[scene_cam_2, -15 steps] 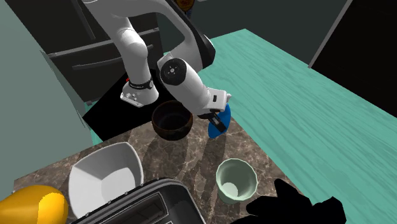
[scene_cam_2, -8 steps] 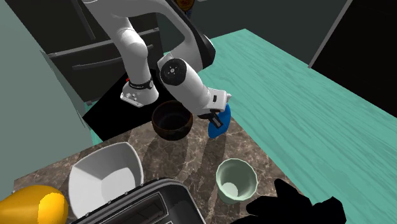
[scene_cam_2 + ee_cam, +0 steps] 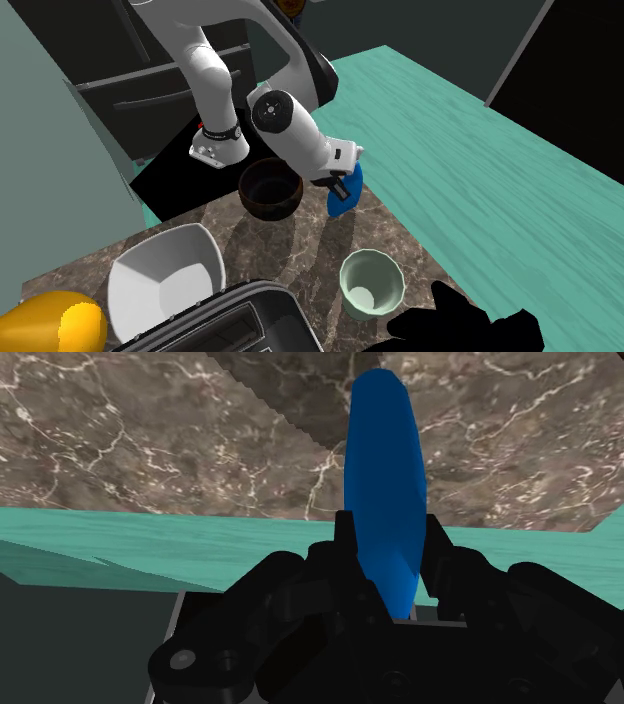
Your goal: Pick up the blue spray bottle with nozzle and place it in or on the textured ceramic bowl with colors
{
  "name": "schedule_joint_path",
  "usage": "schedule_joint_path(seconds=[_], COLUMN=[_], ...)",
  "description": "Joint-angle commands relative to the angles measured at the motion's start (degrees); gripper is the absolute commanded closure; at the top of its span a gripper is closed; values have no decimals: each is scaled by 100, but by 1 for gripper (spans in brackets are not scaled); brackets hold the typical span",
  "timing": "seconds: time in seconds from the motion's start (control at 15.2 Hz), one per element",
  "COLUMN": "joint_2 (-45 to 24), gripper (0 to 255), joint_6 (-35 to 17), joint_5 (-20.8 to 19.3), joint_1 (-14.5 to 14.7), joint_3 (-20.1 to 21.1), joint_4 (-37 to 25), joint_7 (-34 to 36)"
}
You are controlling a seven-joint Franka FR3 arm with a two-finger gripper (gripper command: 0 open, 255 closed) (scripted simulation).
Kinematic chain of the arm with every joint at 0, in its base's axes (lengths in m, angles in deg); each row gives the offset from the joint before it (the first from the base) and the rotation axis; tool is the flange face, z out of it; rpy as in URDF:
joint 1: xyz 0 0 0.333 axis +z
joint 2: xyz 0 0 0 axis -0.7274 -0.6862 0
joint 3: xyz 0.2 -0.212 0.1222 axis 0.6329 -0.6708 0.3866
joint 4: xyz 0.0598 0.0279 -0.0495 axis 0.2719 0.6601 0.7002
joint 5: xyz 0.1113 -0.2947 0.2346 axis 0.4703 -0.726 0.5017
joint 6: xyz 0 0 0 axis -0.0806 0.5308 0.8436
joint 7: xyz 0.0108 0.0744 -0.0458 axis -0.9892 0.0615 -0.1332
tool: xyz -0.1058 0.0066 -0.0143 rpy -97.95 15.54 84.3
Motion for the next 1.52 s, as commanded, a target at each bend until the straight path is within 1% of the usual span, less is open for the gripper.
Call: schedule_joint_path(seconds=[0.0,0.13,0.26,0.59,0.99,1.45], joint_2=[71,186,306,590,885,1160], gripper=[255,255,255,255,255,255], joint_6=[94,214,339,672,1096,1602], joint_5=[-143,-345,-536,-932,-1265,-1513], joint_1=[-331,-687,-977,-1513,-1930,-2232], joint_3=[325,678,970,1531,2014,2427], joint_4=[-17,-43,-77,-190,-377,-657], joint_7=[144,344,537,959,1365,1738])
